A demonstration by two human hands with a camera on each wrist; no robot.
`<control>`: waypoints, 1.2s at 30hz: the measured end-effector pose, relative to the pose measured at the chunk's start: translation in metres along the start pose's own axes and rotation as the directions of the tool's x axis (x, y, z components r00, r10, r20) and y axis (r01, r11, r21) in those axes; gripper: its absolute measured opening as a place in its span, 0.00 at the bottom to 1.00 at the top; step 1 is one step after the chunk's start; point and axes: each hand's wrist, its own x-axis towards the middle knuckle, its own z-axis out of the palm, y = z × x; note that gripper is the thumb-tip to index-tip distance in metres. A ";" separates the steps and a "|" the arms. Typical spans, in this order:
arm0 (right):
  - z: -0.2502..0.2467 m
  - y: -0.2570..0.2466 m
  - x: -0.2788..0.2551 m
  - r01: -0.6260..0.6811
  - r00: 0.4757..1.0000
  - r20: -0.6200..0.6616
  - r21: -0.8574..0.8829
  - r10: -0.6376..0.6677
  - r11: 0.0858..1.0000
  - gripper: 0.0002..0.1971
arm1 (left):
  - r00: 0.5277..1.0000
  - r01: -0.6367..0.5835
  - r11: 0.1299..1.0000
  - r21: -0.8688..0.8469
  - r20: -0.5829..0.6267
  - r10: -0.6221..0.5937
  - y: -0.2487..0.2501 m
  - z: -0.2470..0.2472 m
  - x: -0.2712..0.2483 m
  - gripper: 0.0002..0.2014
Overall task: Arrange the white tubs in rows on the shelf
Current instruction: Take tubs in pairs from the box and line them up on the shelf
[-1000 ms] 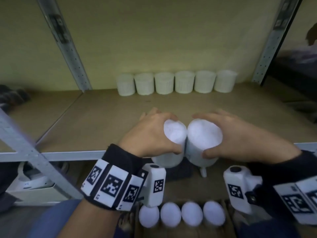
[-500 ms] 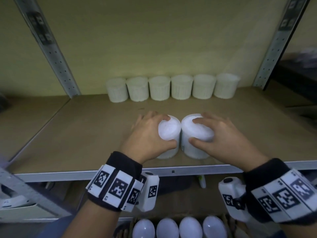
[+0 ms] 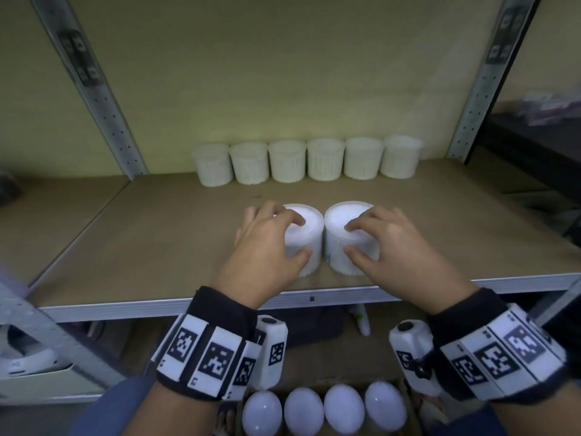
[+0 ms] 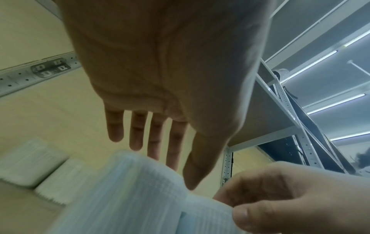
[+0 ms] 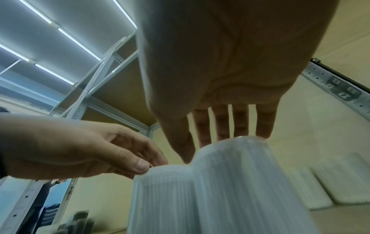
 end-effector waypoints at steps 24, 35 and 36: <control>-0.033 0.045 0.032 -0.192 0.977 0.079 -0.082 0.198 0.978 0.14 | 0.988 -0.150 0.988 0.022 -0.034 0.151 0.042 0.050 0.055 0.18; -0.039 0.113 0.087 -0.289 0.954 0.050 -0.094 0.294 0.953 0.13 | 0.989 -0.138 0.988 -0.063 0.052 0.141 0.063 0.093 0.150 0.19; -0.038 0.117 0.091 -0.288 0.955 0.046 -0.098 0.293 0.953 0.13 | 0.989 -0.130 0.989 -0.074 0.059 0.134 0.064 0.095 0.157 0.19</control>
